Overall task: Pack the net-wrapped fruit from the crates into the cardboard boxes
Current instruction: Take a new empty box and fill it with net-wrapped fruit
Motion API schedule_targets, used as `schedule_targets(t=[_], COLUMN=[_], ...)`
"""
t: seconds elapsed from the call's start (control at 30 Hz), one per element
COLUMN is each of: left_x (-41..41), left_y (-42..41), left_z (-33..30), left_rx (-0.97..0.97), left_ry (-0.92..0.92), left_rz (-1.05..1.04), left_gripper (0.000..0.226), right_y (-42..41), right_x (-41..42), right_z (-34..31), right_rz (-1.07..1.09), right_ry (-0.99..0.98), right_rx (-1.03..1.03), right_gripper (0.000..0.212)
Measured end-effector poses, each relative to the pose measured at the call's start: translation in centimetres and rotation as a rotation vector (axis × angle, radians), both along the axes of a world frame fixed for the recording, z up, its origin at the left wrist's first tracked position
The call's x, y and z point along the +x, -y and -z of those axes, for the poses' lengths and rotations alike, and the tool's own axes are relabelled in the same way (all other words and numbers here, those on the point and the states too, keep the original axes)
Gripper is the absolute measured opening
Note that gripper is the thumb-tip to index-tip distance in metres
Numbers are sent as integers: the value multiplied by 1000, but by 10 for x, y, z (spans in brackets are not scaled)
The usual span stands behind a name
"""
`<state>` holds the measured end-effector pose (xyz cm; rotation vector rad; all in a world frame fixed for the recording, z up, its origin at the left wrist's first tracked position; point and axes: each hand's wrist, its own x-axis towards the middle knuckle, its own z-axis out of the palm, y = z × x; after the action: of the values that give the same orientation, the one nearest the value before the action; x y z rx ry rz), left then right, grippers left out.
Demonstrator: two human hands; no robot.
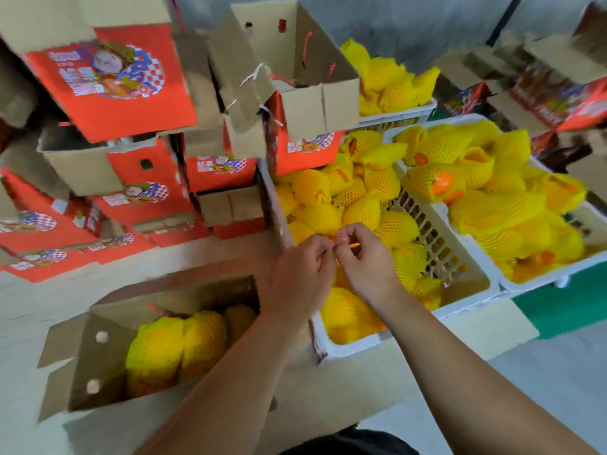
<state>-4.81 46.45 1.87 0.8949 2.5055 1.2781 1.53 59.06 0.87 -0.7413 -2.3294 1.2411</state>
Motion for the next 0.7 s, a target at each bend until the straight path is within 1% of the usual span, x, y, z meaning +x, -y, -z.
schedule_targets(t=[0.03, 0.07, 0.1, 0.13, 0.2, 0.23, 0.27, 0.3, 0.33, 0.37, 0.43, 0.47, 0.53, 0.6, 0.63, 0.7], left_x=[1, 0, -1, -2, -5, -4, -3, -2, -2, -2, -2, -1, -1, -1, -1, -1], left_y=[-15, -27, -37, -45, -52, -53, -53, -54, -54, -55, -56, -56, -56, -56, -57, -57], left_z=[3, 6, 9, 12, 19, 23, 25, 26, 26, 26, 26, 26, 29, 31, 31, 29], left_rx=[-45, -90, -138, -193, -307, -351, -374, -383, -386, -389, -390, -387, -396, -432, -450, -470], left_ry=[-68, -126, -166, -201, -290, -333, -363, -375, -371, -358, -327, -311, -295, -311, -311, -273], left_rz=[36, 65, 70, 52, 5, 2, 5, 3, -7, -24, -62, -78, -95, -93, -91, -86], left_gripper=[23, 19, 16, 15, 15, 14, 13, 13, 15, 17, 24, 29, 43, 64, 77, 100], right_y=[-22, -42, -62, -80, -106, -115, -121, -125, -128, -130, -133, -135, -138, -141, -139, -128], right_x=[4, 5, 4, 1, -12, -20, -29, -37, -43, -48, -55, -56, -51, -39, -31, -13], right_z=[5, 9, 14, 18, 25, 28, 31, 34, 36, 37, 37, 37, 35, 30, 25, 16], right_rz=[11, 18, 17, 0, -92, -154, -211, -258, -288, -304, -310, -308, -297, -256, -223, -189], right_ry=[40, 89, 142, 201, 360, 452, 539, 607, 655, 683, 676, 659, 600, 435, 327, 127], right_rx=[1, 14, 59, 143, 382, 497, 585, 653, 701, 732, 748, 715, 571, 378, 240, -165], right_gripper=[10, 15, 25, 39, 71, 84, 92, 95, 92, 87, 76, 75, 83, 88, 85, 75])
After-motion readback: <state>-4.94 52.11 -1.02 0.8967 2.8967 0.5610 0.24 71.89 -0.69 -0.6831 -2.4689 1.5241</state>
